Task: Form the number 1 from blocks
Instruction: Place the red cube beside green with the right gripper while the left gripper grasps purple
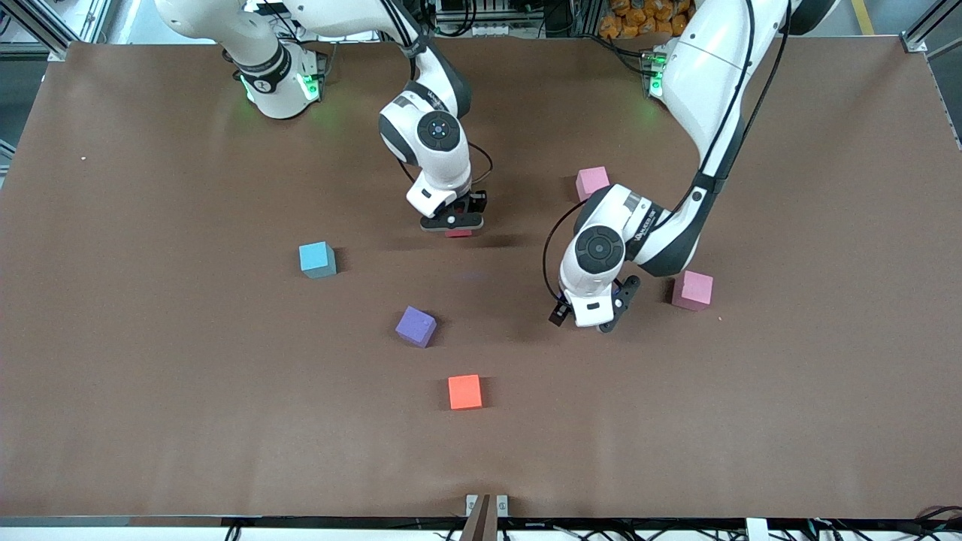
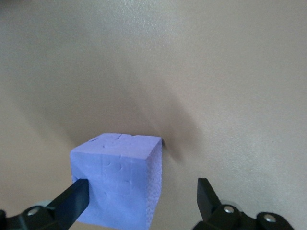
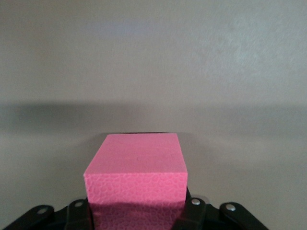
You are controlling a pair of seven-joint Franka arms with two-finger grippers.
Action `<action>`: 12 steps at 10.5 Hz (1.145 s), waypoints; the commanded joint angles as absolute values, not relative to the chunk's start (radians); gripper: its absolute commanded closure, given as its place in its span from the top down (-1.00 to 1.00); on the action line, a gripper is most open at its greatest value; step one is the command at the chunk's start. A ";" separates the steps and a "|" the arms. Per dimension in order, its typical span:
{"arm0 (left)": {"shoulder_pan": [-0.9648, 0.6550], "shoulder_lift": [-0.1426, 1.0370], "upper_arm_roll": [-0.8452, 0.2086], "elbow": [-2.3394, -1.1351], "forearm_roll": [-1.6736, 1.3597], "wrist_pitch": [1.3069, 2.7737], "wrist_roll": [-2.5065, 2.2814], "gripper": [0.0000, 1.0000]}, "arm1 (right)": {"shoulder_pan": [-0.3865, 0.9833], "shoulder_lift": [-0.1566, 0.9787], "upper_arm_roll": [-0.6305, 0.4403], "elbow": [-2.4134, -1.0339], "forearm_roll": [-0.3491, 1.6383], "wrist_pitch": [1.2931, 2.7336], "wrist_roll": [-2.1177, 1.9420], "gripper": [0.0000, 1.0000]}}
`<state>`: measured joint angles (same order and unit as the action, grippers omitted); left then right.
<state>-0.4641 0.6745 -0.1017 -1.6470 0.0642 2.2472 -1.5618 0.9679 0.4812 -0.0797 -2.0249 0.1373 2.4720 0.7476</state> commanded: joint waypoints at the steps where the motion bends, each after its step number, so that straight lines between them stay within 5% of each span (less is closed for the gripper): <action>1: -0.468 0.634 -0.107 -1.675 0.095 2.241 -1.615 1.00 | 1.000 0.479 -0.086 -2.037 0.143 2.474 0.784 0.07; 2: -0.469 0.634 -0.107 -1.671 0.095 2.226 -1.617 1.00 | 1.000 0.479 -0.086 -2.039 0.143 2.471 0.784 0.11; 5: -0.469 0.629 -0.107 -1.680 0.097 2.214 -1.618 1.00 | 0.993 0.466 -0.084 -2.049 0.137 2.473 0.784 1.00; 12: -0.439 0.635 -0.107 -1.697 0.101 2.241 -1.725 1.00 | 0.724 0.287 -0.083 -2.102 0.135 2.457 0.644 1.00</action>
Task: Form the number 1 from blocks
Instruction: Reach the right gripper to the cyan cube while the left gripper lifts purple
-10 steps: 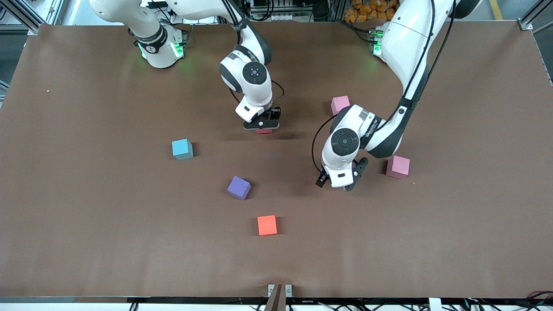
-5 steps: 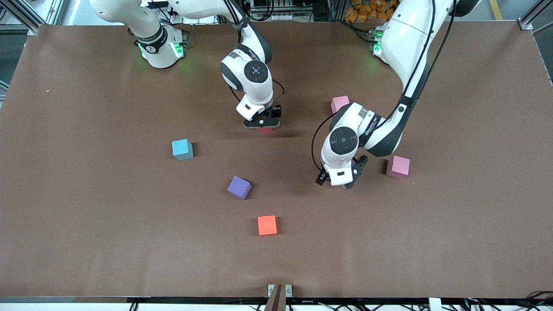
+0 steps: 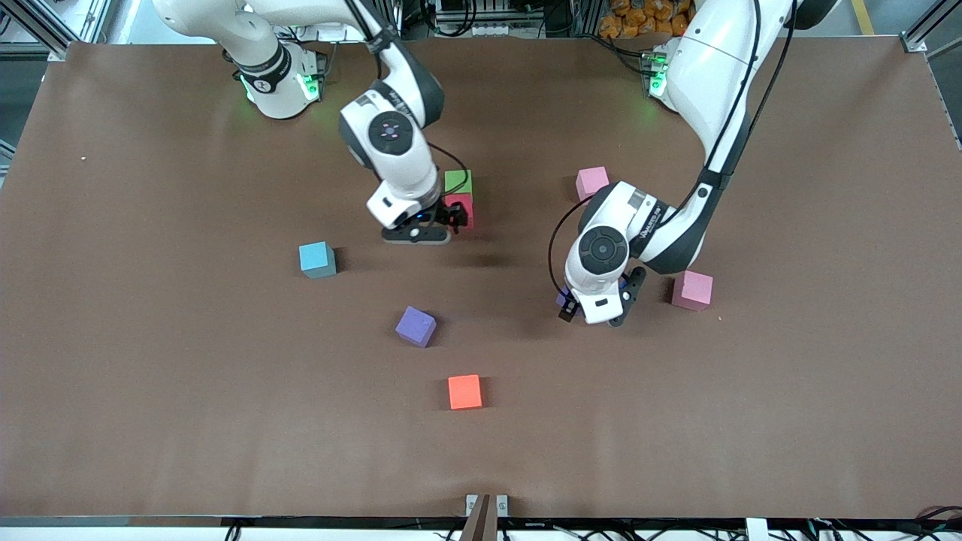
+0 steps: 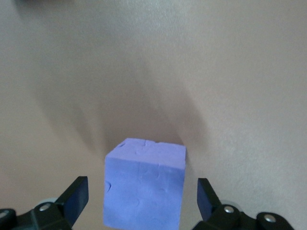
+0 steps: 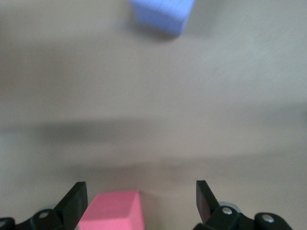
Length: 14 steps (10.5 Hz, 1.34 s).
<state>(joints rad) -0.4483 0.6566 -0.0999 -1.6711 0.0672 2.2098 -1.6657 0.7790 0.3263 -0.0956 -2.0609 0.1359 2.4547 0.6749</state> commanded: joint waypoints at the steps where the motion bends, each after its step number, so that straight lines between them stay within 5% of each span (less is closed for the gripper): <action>1: -0.440 0.638 -0.107 -1.701 0.103 2.258 -1.742 1.00 | 0.683 0.290 -0.083 -2.099 0.133 2.457 0.608 1.00; 7: -0.468 0.647 -0.109 -1.787 0.132 2.342 -1.746 0.95 | 0.462 0.269 -0.095 -2.123 0.034 2.378 0.173 1.00; 8: -0.469 0.649 -0.109 -1.787 0.132 2.342 -1.738 -0.38 | 0.440 0.267 -0.095 -2.123 0.032 2.353 0.113 1.00; 9: -0.468 0.647 -0.109 -1.787 0.132 2.341 -1.732 -0.99 | 0.434 0.268 -0.095 -2.143 0.032 2.353 0.097 1.00; 14: -0.657 0.551 -0.121 -1.784 0.130 2.252 -1.746 -1.00 | 0.426 0.273 -0.095 -2.201 0.032 2.362 0.077 1.00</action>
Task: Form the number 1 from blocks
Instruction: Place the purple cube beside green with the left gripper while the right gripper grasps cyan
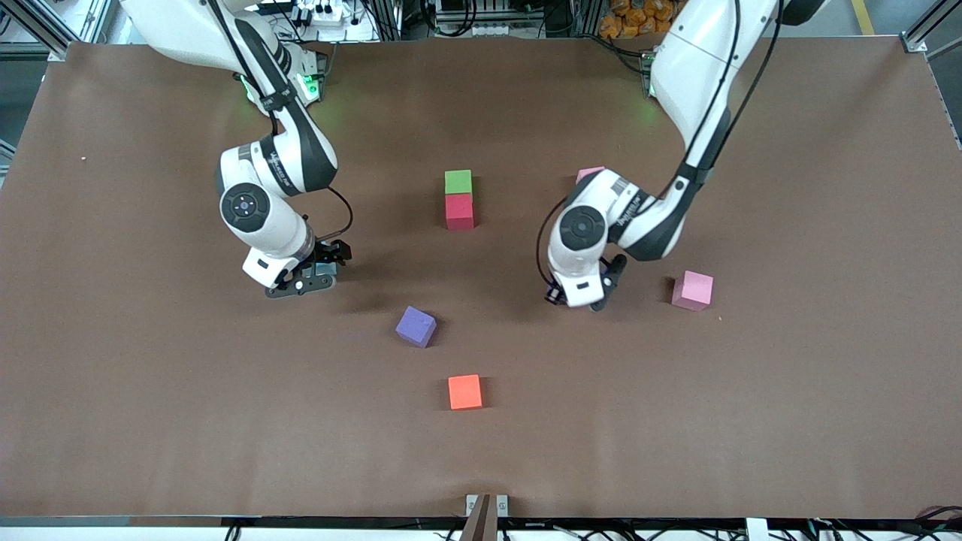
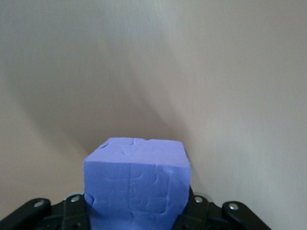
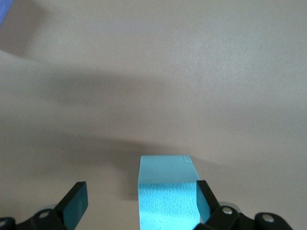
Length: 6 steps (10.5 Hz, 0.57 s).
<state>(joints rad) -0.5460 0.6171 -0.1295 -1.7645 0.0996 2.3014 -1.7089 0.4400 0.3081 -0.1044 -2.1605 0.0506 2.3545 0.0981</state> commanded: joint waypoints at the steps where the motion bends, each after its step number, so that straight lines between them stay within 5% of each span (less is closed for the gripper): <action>1: -0.742 0.537 -0.121 -1.778 0.130 2.228 -1.746 -1.00 | 0.423 0.272 -0.095 -2.209 0.032 2.362 0.065 1.00; 6: -1.057 0.575 -0.147 -1.721 0.130 2.212 -1.682 -1.00 | 0.381 0.284 -0.103 -2.223 0.028 2.368 -0.008 0.97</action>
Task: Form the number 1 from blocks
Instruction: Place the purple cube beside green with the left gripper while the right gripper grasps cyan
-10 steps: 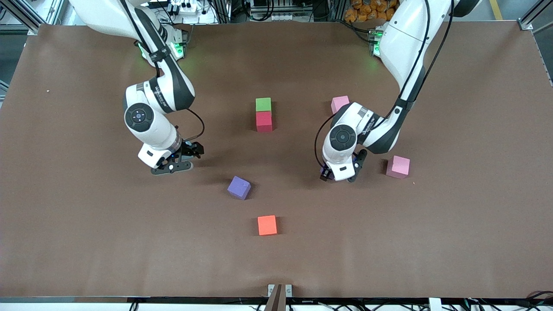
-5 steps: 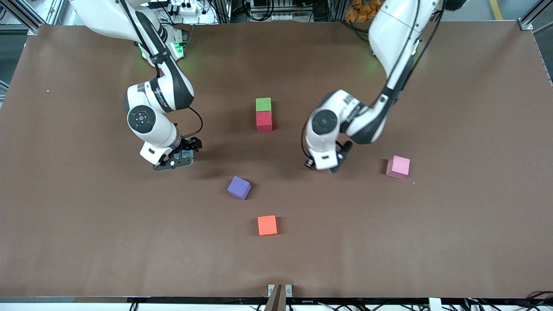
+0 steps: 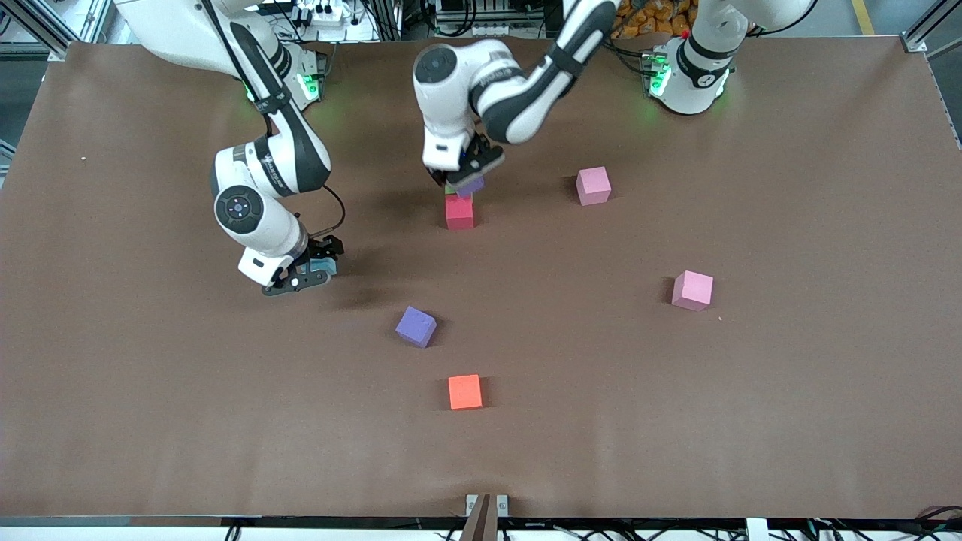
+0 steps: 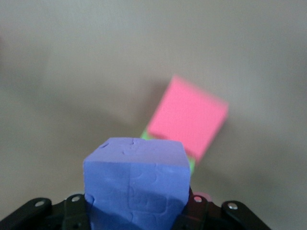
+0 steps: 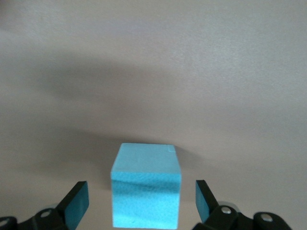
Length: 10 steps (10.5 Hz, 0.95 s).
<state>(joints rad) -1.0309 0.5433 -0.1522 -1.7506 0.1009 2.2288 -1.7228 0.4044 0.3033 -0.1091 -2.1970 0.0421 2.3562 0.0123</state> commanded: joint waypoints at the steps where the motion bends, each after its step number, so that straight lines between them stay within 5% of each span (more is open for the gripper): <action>1: -1.063 0.581 -0.158 -1.715 0.118 2.212 -1.628 -1.00 | 0.383 0.291 -0.103 -2.223 0.028 2.373 -0.006 0.97; 8: -1.058 0.646 -0.199 -1.713 -0.094 2.214 -1.290 -1.00 | 0.396 0.342 -0.100 -2.232 0.035 2.424 -0.002 0.90; 9: -1.057 0.661 -0.198 -1.712 -0.089 2.214 -1.290 -1.00 | 0.403 0.350 -0.100 -2.232 0.038 2.430 -0.002 0.82; 10: -1.057 0.672 -0.196 -1.712 -0.084 2.214 -1.289 -1.00 | 0.405 0.351 -0.100 -2.230 0.040 2.434 -0.002 0.51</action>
